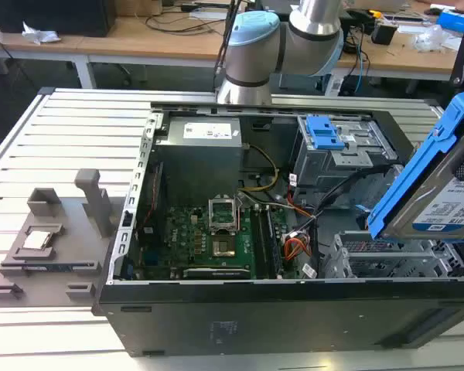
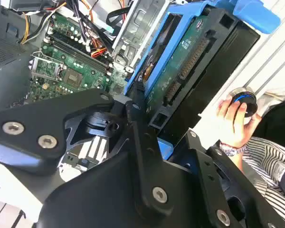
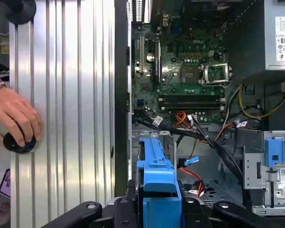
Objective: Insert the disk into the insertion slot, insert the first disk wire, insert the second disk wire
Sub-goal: 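Insert the disk into the insertion slot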
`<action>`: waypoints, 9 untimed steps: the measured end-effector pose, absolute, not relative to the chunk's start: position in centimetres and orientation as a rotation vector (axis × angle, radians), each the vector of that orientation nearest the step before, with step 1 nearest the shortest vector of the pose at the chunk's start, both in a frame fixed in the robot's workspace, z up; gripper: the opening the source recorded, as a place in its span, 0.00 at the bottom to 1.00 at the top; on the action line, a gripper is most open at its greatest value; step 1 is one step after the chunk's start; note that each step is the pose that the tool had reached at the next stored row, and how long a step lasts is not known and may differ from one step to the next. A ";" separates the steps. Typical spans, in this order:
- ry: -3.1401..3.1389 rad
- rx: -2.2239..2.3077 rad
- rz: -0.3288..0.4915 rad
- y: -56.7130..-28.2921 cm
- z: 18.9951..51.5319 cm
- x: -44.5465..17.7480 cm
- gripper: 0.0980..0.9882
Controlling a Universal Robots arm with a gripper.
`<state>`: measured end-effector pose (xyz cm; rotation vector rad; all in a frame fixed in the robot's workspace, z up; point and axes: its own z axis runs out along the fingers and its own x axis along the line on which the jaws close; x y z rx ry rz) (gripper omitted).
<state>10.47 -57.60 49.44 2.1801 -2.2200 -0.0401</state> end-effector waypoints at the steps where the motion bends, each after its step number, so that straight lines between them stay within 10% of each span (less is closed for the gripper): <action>1: -2.221 2.181 -0.042 -57.6 48.8 10.5 0.30; 9: -2.223 2.184 -0.048 -55.9 47.2 10.5 0.30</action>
